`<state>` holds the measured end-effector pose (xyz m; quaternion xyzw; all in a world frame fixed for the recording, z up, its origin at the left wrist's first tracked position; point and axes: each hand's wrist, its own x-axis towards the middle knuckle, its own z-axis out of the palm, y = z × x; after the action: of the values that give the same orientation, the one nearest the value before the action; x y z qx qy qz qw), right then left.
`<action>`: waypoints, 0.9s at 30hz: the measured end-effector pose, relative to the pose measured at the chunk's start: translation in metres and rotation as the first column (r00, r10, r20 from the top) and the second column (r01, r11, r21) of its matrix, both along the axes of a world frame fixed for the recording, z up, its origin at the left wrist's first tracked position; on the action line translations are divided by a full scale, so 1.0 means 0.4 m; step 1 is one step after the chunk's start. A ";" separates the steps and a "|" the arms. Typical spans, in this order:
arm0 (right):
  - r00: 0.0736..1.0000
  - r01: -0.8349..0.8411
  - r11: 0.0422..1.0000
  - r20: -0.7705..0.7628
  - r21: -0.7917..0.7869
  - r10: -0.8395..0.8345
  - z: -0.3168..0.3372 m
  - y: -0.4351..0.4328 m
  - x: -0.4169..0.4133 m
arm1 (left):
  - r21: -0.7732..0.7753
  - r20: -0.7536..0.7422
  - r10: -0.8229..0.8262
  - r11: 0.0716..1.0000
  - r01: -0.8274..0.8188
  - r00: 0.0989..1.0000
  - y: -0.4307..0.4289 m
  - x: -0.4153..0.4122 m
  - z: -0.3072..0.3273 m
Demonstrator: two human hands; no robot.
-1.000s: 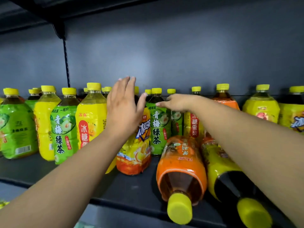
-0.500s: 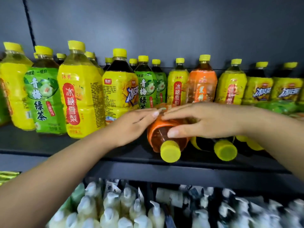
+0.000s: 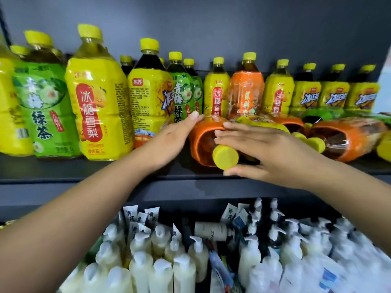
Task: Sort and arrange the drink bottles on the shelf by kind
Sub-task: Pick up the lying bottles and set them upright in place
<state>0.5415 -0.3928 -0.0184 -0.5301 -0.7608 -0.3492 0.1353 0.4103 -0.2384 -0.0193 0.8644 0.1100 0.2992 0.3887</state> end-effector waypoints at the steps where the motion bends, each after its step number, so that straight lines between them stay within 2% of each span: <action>1: 1.000 -0.008 1.000 -0.020 0.021 0.008 0.010 0.001 -0.004 | -0.022 0.023 -0.006 1.000 0.007 1.000 -0.001 -0.003 0.007; 6: 0.980 -0.074 0.988 -0.172 0.139 0.097 0.090 0.021 -0.031 | -0.123 0.166 -0.046 0.990 0.067 0.985 0.009 0.004 0.034; 11: 0.887 -0.087 0.965 -0.421 0.248 0.188 0.145 0.090 -0.034 | -0.195 0.351 -0.123 0.960 0.201 0.928 0.019 0.033 0.057; 14: 0.699 -0.082 0.971 -0.681 0.227 0.218 0.174 0.147 -0.031 | -0.160 0.407 -0.028 0.982 0.101 0.913 0.032 0.063 0.065; 16: 0.592 -0.077 0.967 -0.769 0.243 0.241 0.198 0.180 -0.025 | -0.184 0.405 0.100 0.983 -0.026 0.909 0.032 0.092 0.073; 20: 0.403 0.040 0.987 -0.906 0.156 0.127 0.246 0.248 0.013 | -0.250 0.363 0.164 0.966 -0.074 0.917 0.048 0.148 0.076; 24: 0.156 0.080 0.997 -0.988 0.015 0.002 0.274 0.309 0.081 | -0.187 0.217 0.194 0.970 -0.154 0.957 0.077 0.199 0.053; 27: 0.096 0.092 0.996 -0.995 -0.018 -0.027 0.273 0.351 0.121 | -0.070 0.122 0.293 0.956 -0.286 0.948 0.104 0.224 0.029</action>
<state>0.5899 -0.2524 0.0907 -0.6538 -0.4425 0.0735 0.6093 0.5000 -0.1969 -0.0076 0.8071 0.2175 0.4061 0.3693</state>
